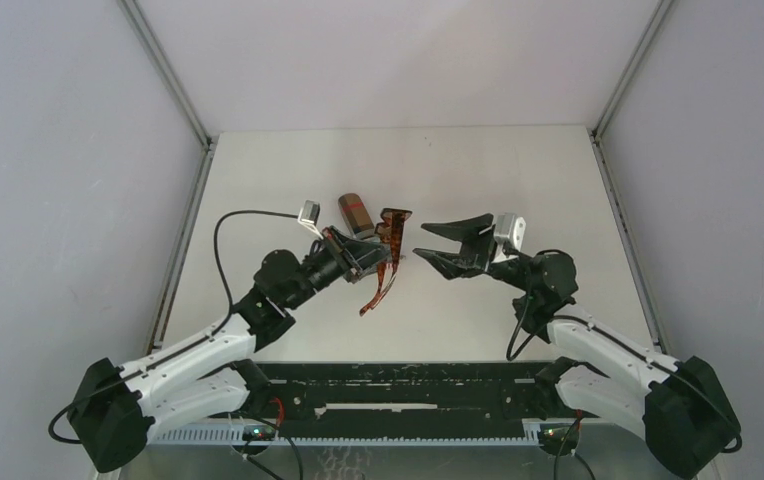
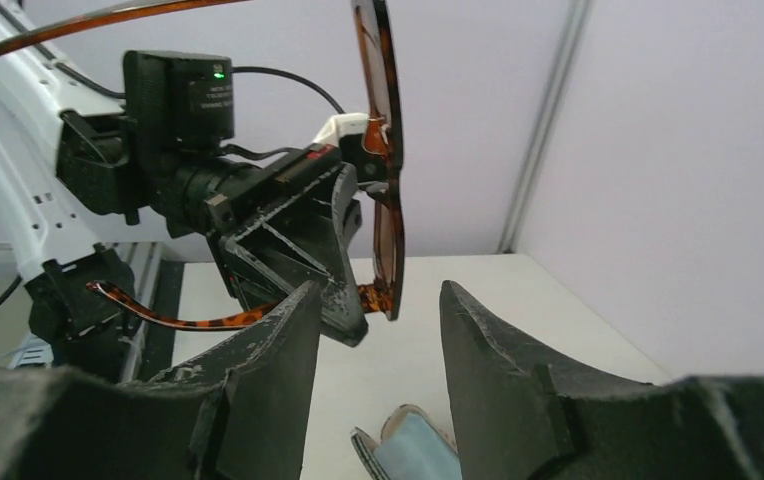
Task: Organize the sunglasses
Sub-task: Fold the sunglasses.
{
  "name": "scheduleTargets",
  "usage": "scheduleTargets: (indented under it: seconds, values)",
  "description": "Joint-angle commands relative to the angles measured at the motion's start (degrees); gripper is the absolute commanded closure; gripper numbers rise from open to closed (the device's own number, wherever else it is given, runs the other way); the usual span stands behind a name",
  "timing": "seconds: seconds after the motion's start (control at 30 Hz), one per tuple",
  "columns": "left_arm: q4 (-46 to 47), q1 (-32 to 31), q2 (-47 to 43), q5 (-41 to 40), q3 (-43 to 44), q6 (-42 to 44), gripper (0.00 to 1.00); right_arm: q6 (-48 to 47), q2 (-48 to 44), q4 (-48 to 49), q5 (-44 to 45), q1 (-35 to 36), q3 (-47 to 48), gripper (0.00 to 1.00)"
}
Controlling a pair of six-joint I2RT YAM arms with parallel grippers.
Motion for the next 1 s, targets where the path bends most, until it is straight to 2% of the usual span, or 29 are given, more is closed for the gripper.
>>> scheduleTargets:
  seconds: [0.0,0.5,0.97]
  values:
    - [7.95,0.37,1.23,2.79,-1.34,-3.58,1.00,3.41,3.85,5.99,-5.87,0.44,4.43,0.54]
    - [8.53,0.36,2.47,4.30,-1.68,-3.21,1.00,4.55,10.31,8.28,-6.33,1.57,10.07,0.59]
    - [8.80,0.37,2.11,5.12,-1.66,-3.04,1.00,6.32,13.09,7.27,-9.91,2.13,13.59,0.73]
